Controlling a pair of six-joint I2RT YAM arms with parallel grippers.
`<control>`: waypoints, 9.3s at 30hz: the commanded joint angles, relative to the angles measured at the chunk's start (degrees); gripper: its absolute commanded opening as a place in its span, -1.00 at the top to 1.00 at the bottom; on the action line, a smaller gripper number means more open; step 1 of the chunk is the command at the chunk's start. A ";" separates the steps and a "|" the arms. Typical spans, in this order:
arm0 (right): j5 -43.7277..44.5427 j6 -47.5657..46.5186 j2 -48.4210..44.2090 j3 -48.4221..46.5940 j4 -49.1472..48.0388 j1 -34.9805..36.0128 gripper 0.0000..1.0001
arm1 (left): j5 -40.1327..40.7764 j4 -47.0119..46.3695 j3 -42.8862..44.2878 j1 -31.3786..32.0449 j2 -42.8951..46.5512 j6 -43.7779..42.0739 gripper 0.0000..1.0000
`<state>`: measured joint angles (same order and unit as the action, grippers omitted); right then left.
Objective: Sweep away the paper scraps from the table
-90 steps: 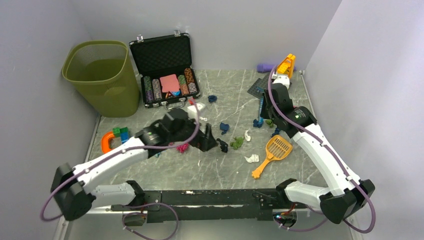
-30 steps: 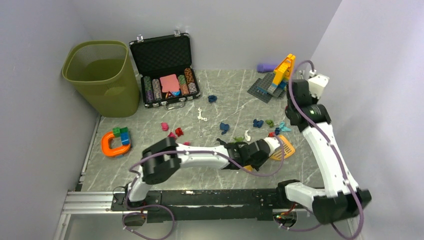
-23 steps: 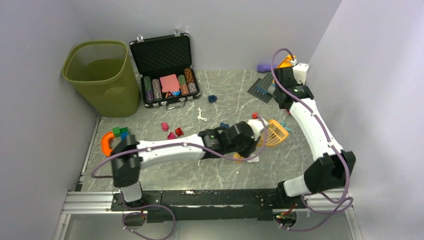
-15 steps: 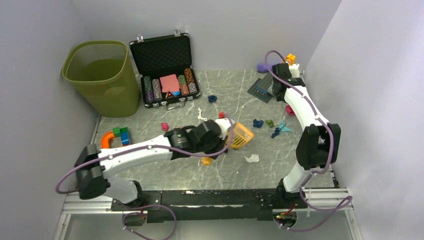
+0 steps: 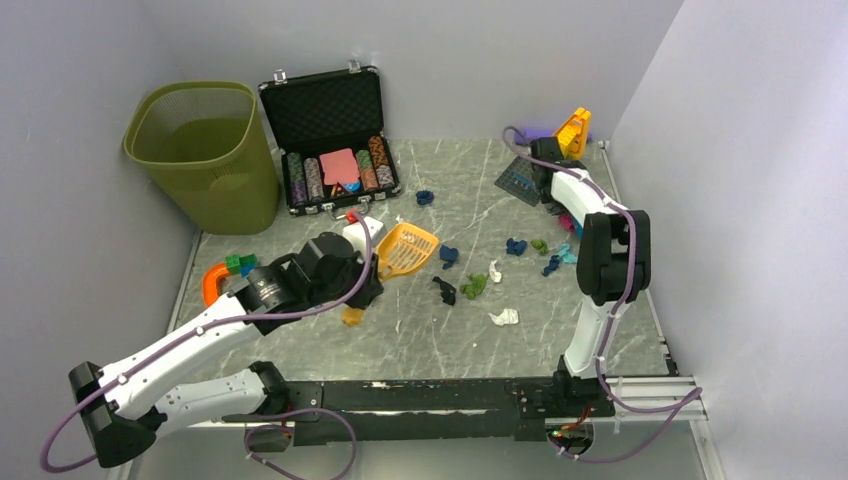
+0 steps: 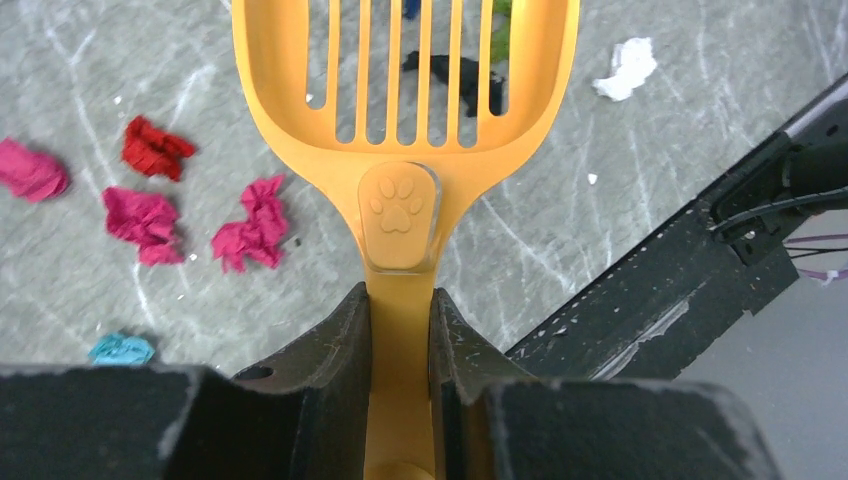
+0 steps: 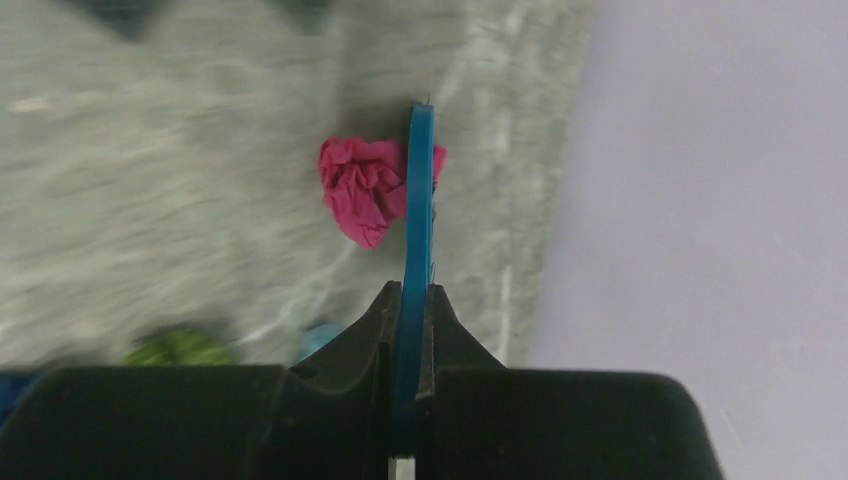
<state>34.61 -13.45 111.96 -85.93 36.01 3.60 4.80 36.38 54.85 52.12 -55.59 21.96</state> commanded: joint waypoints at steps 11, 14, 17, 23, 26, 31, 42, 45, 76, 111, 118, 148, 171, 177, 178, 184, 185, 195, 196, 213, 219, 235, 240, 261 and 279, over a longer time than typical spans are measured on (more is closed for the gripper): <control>-11.23 28.32 -6.08 -18.07 26.15 24.69 1.00 | 1.48 3.96 0.11 -5.71 4.92 -2.12 1.00; -0.06 27.97 -9.90 -18.33 28.63 23.46 1.00 | 2.13 4.57 0.55 -5.83 5.52 -2.80 1.00; 7.65 27.17 -13.10 -15.90 30.03 18.33 1.00 | 2.87 4.67 0.39 -5.85 6.73 -3.74 1.00; 21.51 24.45 -13.48 -3.87 28.14 6.88 1.00 | 2.45 3.88 0.27 -5.95 8.88 -4.98 1.00; 20.34 20.63 -13.60 2.33 20.55 4.24 1.00 | 2.29 3.97 -0.24 -6.02 9.27 -5.17 1.00; 5.92 23.37 -10.41 3.94 18.67 4.72 1.00 | 2.55 4.15 -1.18 -6.02 9.74 -5.00 1.00; -21.51 39.88 -6.89 -16.60 24.45 27.51 1.00 | 4.25 4.48 -1.73 -6.12 10.12 -4.49 1.00; -20.92 41.25 -7.30 -21.85 26.86 28.45 1.00 | 4.79 4.80 -1.63 -6.15 10.55 -4.46 1.00; -29.50 40.82 -5.44 -13.53 15.97 28.93 1.00 | 11.42 4.59 -6.22 -6.22 15.31 -5.80 1.00; -14.80 71.31 0.12 -11.47 35.63 45.11 1.00 | 11.71 3.22 -8.97 -6.24 17.56 -5.83 1.00; -20.56 67.62 5.98 -30.54 28.19 45.06 1.00 | 12.50 3.17 -9.55 -6.18 17.15 -5.27 1.00; -8.07 50.40 -45.78 19.50 14.10 35.01 1.00 | 0.52 -10.54 -1.76 10.31 -24.32 6.55 1.00; -25.60 55.86 -55.85 42.63 -11.56 34.82 1.00 | 5.23 -16.31 -1.88 14.41 -30.80 6.35 0.98; -20.51 57.87 -51.85 42.37 -9.00 34.86 1.00 | 5.31 -16.48 -2.18 14.43 -29.40 6.27 0.97; -20.20 58.11 -51.46 42.71 -9.10 34.87 1.00 | 5.24 -16.59 -2.34 14.48 -29.21 6.19 0.97; -19.13 59.62 -48.56 43.74 -8.42 34.88 1.00 | 5.64 -16.55 -2.45 14.44 -28.79 5.88 0.95; -19.14 59.61 -48.02 43.67 -8.15 34.89 1.00 | 5.74 -16.54 -2.48 14.49 -28.73 5.90 0.92; -20.60 59.00 -45.15 43.04 -7.37 34.90 1.00 | 6.12 -18.45 -3.95 14.42 -26.46 5.79 0.23; -20.96 58.78 -44.88 43.16 -7.61 34.88 1.00 | 6.63 -18.47 -4.04 14.42 -26.16 5.63 0.11; -22.56 58.72 -43.53 42.12 -7.18 34.95 1.00 | 10.45 -17.82 -6.35 15.86 -23.35 5.63 -0.27; -22.75 58.78 -42.96 41.83 -7.02 34.93 1.00 | 12.35 -16.83 -5.28 17.96 -25.36 7.49 -0.28; -22.85 58.68 -43.14 41.10 -6.11 34.99 1.00 | 16.60 -15.58 -4.65 19.13 -27.65 10.01 0.79; -19.41 56.95 -47.65 35.56 -0.82 34.99 1.00 | 18.29 -11.26 -2.28 19.08 -26.32 10.71 1.00; -34.96 53.71 -47.73 31.12 -13.35 37.41 1.00 | 26.78 21.34 7.81 -4.32 9.04 -0.51 1.00; -47.37 60.72 6.93 -12.49 -25.52 57.81 1.00 | 61.93 35.94 12.55 -8.63 18.67 8.81 1.00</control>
<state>-10.20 43.18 110.89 -89.58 12.64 60.47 58.96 71.96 68.69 43.77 -40.73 27.38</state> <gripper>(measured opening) 0.088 0.203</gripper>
